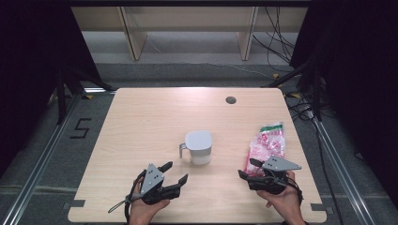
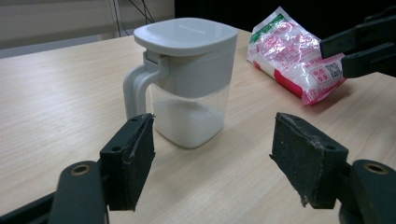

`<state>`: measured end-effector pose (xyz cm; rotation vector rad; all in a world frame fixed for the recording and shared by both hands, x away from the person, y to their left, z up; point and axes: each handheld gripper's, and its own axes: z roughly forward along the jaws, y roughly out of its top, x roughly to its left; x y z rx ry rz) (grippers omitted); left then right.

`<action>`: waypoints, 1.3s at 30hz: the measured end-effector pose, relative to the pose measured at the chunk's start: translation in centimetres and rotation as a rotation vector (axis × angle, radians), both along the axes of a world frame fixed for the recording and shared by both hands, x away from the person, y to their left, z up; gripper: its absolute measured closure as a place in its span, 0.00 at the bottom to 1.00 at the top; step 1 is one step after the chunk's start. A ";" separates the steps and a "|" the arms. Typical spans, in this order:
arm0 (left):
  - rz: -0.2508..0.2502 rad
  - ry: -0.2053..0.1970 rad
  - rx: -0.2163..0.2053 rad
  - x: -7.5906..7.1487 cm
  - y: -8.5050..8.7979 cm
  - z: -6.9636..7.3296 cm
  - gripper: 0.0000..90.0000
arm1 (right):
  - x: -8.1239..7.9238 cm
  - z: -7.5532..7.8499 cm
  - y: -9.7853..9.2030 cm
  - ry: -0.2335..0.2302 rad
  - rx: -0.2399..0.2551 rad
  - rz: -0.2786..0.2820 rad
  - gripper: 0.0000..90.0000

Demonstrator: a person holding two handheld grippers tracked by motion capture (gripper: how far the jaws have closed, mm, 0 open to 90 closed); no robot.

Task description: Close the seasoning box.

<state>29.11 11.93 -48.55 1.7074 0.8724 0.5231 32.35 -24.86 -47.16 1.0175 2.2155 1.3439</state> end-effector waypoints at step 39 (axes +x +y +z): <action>-0.003 0.007 0.054 -1.9 -0.9 -2.0 0.29 | -0.1 0.0 0.2 0.012 -0.002 0.027 0.39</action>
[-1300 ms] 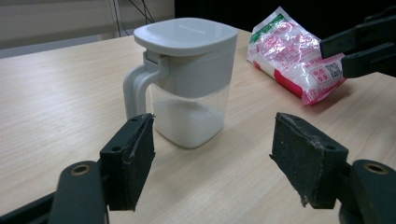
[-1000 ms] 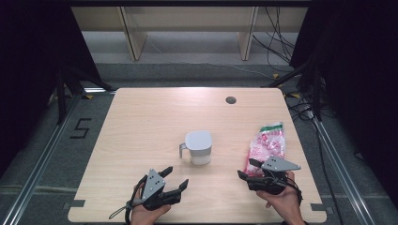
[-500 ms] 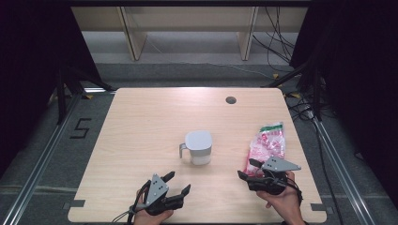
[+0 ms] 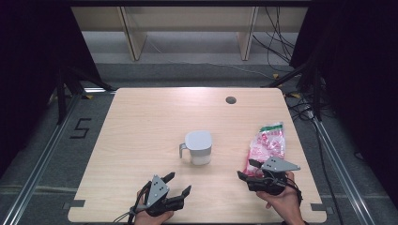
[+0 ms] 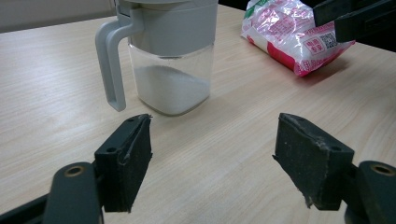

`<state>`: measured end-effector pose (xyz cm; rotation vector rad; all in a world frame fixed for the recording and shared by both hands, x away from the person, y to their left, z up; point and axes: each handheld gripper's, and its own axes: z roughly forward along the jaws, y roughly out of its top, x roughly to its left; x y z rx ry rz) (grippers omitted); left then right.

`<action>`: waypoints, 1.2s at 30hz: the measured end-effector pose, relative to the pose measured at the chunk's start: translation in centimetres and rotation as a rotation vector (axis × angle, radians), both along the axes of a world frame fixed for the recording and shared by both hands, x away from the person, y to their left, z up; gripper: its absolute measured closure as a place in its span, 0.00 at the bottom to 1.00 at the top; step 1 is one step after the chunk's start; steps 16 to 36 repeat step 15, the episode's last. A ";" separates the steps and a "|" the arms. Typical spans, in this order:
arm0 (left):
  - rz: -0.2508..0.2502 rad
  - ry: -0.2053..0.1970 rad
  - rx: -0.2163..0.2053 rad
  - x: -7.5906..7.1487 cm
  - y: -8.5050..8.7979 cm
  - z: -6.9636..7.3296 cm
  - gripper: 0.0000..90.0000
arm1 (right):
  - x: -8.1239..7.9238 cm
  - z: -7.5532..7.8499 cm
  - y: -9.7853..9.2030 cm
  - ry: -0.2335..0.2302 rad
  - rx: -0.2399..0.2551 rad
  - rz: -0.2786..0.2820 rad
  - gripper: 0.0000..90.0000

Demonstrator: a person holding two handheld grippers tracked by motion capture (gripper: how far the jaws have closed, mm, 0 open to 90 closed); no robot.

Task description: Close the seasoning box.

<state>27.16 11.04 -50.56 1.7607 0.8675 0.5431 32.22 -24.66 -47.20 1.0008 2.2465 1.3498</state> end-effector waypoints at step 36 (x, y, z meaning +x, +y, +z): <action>0.005 -0.001 -0.005 0.0 0.1 0.1 0.29 | 0.0 -0.1 0.0 -0.001 -0.007 -0.004 0.39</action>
